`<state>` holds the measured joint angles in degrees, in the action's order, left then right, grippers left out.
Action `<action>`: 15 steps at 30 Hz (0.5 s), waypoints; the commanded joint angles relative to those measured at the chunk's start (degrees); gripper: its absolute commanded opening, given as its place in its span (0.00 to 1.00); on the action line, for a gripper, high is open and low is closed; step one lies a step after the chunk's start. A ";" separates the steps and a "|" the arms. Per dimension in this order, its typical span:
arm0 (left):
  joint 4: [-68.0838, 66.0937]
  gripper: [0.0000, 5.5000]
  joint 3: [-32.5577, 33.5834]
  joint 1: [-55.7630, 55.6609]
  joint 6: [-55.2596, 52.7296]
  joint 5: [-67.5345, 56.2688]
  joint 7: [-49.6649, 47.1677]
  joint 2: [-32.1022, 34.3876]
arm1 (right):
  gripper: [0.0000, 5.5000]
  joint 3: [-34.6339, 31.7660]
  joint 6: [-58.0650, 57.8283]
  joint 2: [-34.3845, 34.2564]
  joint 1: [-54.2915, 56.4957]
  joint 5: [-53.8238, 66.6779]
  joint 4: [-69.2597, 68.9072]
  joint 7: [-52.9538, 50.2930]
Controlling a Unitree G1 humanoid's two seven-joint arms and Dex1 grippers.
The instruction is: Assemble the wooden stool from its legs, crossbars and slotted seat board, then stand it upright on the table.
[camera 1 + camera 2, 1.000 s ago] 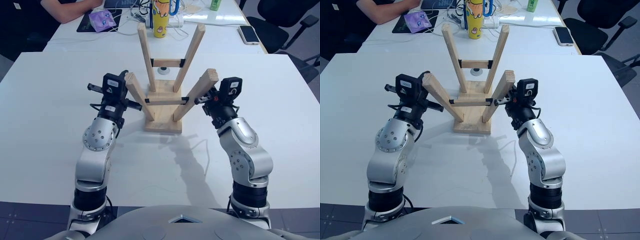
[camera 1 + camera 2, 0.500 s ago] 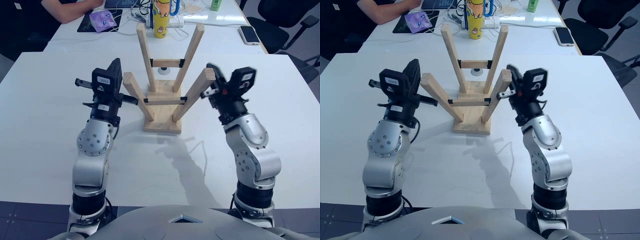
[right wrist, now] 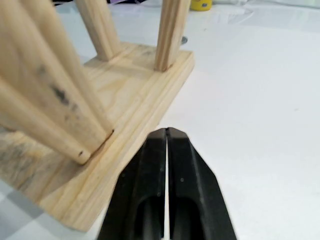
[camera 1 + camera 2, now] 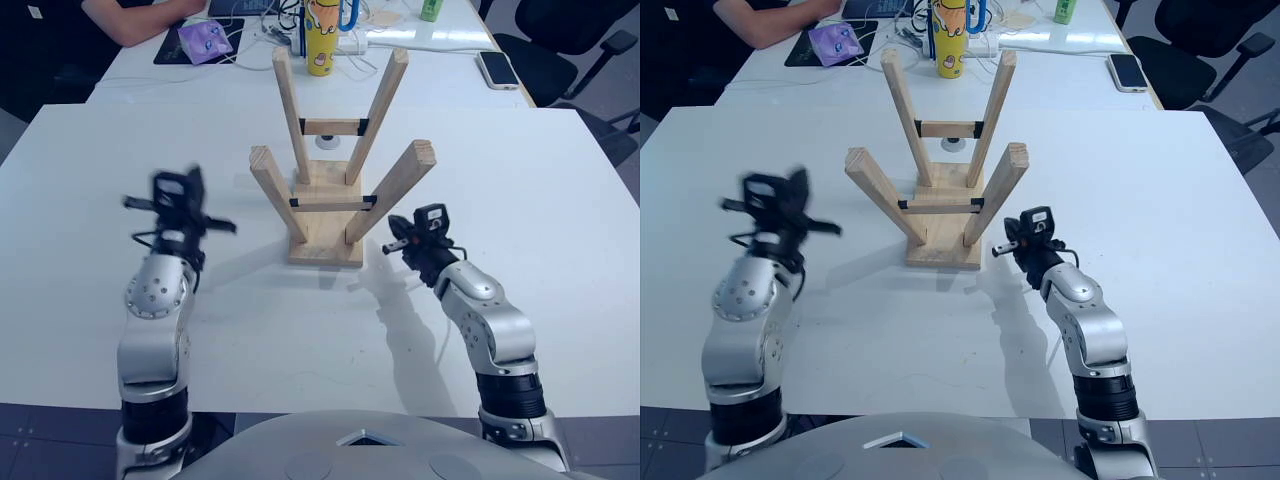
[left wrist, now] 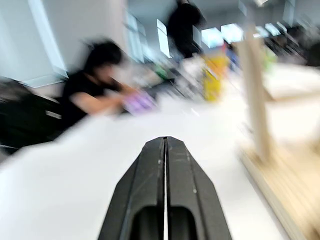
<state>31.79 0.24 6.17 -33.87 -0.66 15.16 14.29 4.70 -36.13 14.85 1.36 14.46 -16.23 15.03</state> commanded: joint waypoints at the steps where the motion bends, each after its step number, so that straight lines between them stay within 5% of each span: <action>1: -0.08 0.00 -4.72 3.92 -1.73 -4.60 17.85 14.60 | 0.00 2.33 -1.30 1.58 -0.27 -0.61 2.68 3.16; 6: 0.83 0.00 -8.69 3.27 -0.50 -9.05 28.45 20.78 | 0.00 6.71 -3.07 3.17 0.49 -2.35 4.28 5.78; 15: -8.80 0.00 -14.83 -9.19 4.04 -7.46 19.89 7.85 | 0.00 8.46 -2.81 2.90 3.78 -3.35 8.10 8.63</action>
<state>25.63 -13.80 -1.68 -30.87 -9.41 37.62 24.16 12.11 -38.57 17.46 4.20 11.72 -10.05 22.59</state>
